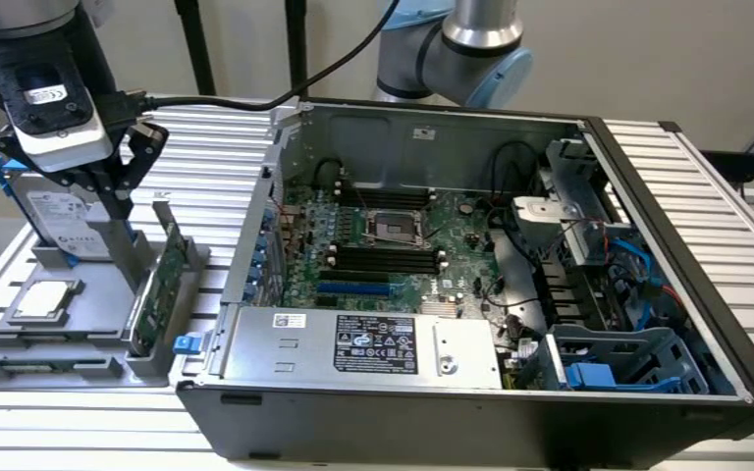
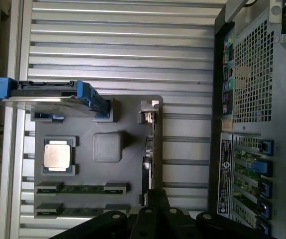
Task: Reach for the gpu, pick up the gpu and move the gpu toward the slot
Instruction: 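Pick up the gpu and move the gpu toward the slot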
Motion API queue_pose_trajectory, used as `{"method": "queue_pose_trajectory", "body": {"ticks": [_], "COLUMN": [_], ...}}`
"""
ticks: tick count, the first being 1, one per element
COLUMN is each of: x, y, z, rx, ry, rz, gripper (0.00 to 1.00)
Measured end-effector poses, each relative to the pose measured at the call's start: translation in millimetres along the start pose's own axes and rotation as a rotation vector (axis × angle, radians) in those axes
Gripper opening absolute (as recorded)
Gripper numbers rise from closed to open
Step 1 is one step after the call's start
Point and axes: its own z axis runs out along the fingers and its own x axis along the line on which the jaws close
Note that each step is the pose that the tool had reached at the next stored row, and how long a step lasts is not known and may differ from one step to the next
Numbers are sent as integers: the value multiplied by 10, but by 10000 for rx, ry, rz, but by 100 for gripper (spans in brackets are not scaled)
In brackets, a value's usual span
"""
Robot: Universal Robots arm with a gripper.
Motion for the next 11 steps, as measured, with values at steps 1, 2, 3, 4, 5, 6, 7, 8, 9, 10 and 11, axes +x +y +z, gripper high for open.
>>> {"method": "queue_pose_trajectory", "body": {"ticks": [1, 2, 3, 4, 5, 6, 7, 8, 9, 10, 11], "x": [0, 0, 0, 0, 0, 0, 0, 0, 0, 0, 0], "y": [0, 0, 0, 0, 0, 0, 0, 0, 0, 0, 0], "z": [0, 0, 0, 0, 0, 0, 0, 0, 0, 0, 0], "rx": [0, 0, 0, 0, 0, 0, 0, 0, 0, 0, 0], "ry": [0, 0, 0, 0, 0, 0, 0, 0, 0, 0, 0], "rz": [0, 0, 0, 0, 0, 0, 0, 0, 0, 0, 0], "gripper": [11, 11, 12, 12, 18, 18, 24, 30, 36, 42, 42]}}
